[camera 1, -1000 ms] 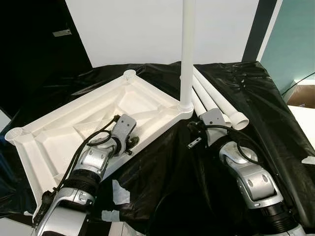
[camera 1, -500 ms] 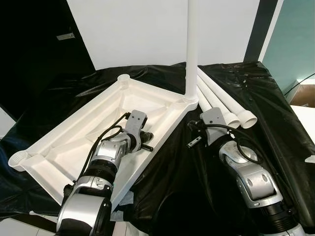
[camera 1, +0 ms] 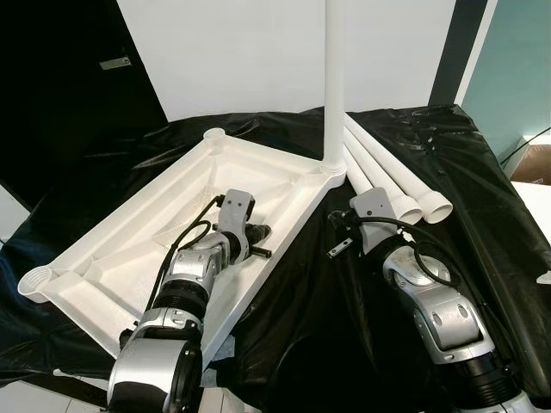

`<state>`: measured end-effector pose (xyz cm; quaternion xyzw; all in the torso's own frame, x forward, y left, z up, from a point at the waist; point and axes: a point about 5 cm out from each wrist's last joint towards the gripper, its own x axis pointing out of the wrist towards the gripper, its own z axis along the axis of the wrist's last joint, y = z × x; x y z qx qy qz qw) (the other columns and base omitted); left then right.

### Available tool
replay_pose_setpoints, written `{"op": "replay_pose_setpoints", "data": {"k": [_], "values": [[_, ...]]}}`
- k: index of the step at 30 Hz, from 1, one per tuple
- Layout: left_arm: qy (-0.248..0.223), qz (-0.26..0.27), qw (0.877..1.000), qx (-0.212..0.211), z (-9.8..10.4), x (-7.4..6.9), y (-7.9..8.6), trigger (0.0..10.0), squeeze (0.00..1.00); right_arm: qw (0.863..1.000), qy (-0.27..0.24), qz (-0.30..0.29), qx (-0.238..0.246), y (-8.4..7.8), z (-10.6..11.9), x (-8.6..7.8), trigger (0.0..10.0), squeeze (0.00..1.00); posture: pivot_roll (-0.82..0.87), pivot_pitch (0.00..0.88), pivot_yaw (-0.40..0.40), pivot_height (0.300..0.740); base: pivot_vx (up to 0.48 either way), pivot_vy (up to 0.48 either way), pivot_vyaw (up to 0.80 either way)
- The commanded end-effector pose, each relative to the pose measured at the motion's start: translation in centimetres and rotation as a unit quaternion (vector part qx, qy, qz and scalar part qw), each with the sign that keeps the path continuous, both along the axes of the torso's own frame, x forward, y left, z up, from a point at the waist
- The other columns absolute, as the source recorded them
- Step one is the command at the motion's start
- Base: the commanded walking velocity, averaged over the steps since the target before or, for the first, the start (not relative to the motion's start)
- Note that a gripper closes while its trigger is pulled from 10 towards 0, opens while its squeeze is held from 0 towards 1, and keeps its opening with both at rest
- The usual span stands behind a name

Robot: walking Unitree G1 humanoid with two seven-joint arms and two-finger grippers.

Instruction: Building children table

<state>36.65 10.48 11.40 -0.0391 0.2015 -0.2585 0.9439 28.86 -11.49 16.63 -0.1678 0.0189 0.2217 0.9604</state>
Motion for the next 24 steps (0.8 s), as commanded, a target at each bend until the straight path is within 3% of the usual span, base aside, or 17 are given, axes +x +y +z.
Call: {"op": "replay_pose_setpoints", "data": {"k": [1, 5, 10, 17, 18, 21, 22, 23, 24], "values": [[-0.029, 0.274, 0.960, 0.052, 0.6, 1.0, 2.7, 0.0, 0.00, 1.000, -0.006, 0.005, 0.001, 0.3, 0.2, 0.2, 10.0, 0.00, -0.02, 0.000, 0.090, 0.740, 0.000, 0.000, 0.00], [-0.027, 0.311, 0.950, 0.026, 0.8, 1.1, 2.4, 0.0, 0.00, 1.000, -0.006, 0.004, 0.002, 0.3, 0.2, 0.2, 10.0, 0.00, -0.02, 0.000, 0.092, 0.740, 0.000, 0.000, 0.00], [-0.029, 0.318, 0.948, 0.013, 0.9, 1.1, 2.0, 0.0, 0.00, 1.000, -0.006, 0.003, 0.002, 0.3, 0.2, 0.1, 10.0, 0.00, -0.03, 0.000, 0.091, 0.740, 0.000, 0.000, 0.00], [-0.049, 0.261, 0.964, -0.015, 1.3, 1.1, 0.5, 0.0, 0.00, 1.000, -0.004, 0.002, 0.001, 0.3, 0.1, 0.2, 10.0, 0.00, -0.02, 0.000, 0.090, 0.740, 0.000, 0.000, 0.00], [-0.062, 0.231, 0.971, -0.027, 1.7, 1.0, -0.3, 10.0, 0.00, 1.000, -0.005, 0.003, 0.001, 0.3, 0.1, 0.2, 10.0, 0.00, -0.02, 0.000, 0.089, 0.740, 0.000, 0.000, 0.00], [-0.105, 0.155, 0.980, -0.066, 2.6, 0.6, -1.9, 10.0, 0.00, 1.000, -0.005, 0.004, 0.001, 0.3, 0.1, 0.3, 10.0, 0.00, -0.02, 0.000, 0.087, 0.740, 0.000, 0.000, 0.00], [-0.131, 0.112, 0.981, -0.091, 3.3, 0.1, -2.6, 10.0, 1.00, 1.000, -0.005, 0.005, 0.001, 0.4, 0.1, 0.3, 10.0, 0.00, -0.02, 0.000, 0.088, 0.740, 0.000, 0.000, 0.00], [-0.131, 0.112, 0.981, -0.091, 3.3, 0.1, -2.6, 10.0, 1.00, 1.000, -0.005, 0.005, 0.001, 0.4, 0.1, 0.3, 10.0, 0.00, -0.02, 0.000, 0.088, 0.740, 0.000, 0.000, 0.00], [-0.149, 0.079, 0.980, -0.110, 3.7, -0.3, -3.0, 10.0, 1.00, 1.000, -0.005, 0.005, 0.002, 0.4, 0.1, 0.3, 10.0, 0.00, -0.02, 0.000, 0.088, 0.740, 0.000, 0.000, 0.00]]}}
